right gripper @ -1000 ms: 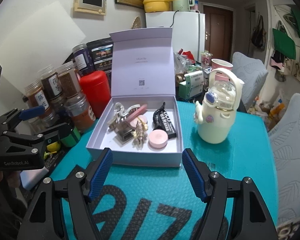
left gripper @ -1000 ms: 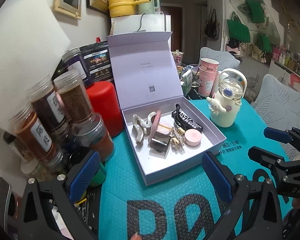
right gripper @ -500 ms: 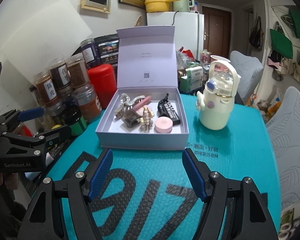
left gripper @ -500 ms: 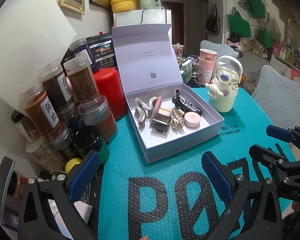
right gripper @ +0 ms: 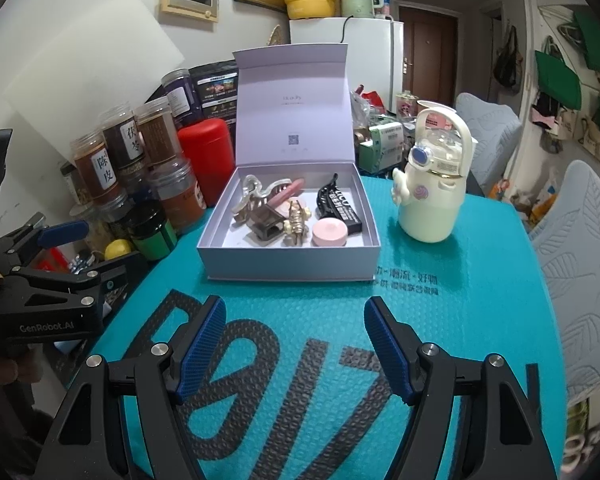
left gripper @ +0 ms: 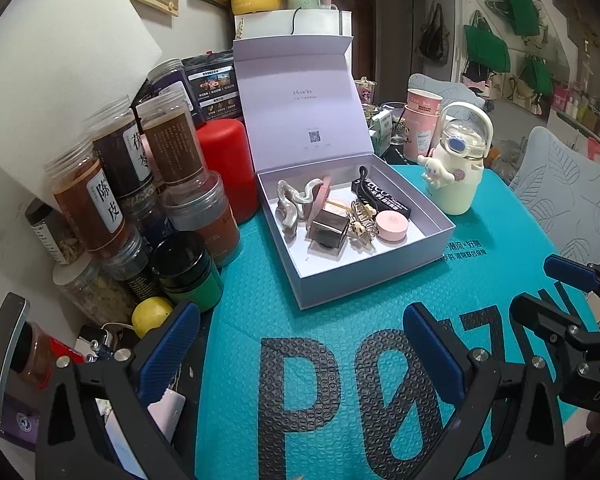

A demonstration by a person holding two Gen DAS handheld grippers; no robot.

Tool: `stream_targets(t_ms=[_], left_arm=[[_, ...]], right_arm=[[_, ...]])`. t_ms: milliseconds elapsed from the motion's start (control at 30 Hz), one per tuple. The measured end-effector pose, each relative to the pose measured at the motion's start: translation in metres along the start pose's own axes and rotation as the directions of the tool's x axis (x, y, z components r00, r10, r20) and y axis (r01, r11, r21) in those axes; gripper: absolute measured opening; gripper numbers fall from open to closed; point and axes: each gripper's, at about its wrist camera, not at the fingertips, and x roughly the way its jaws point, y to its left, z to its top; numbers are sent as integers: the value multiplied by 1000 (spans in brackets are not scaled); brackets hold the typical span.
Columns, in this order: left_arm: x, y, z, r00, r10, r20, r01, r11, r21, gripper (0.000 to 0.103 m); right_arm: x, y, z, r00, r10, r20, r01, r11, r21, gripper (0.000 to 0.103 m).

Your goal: Organize rigid objects

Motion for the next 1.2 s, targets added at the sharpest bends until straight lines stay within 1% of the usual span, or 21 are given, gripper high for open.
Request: stream_targets(t_ms=[233,467,1200], left_arm=[[3,-1,0,1000,-3,-19,3,1000,-1,103],[4,-2,0,1000,3,-21,-3,1000,9,103],[7,-6,1,999,-13,-36,14,1000,14,103]], right_arm=[[1,1,0,1000,-1,-4,1,1000,0,72],[6,0,0,1000,1,-14,-1,1000,-3,72],[10,-2,1,1000,8,-20,-8,1000,-9,72]])
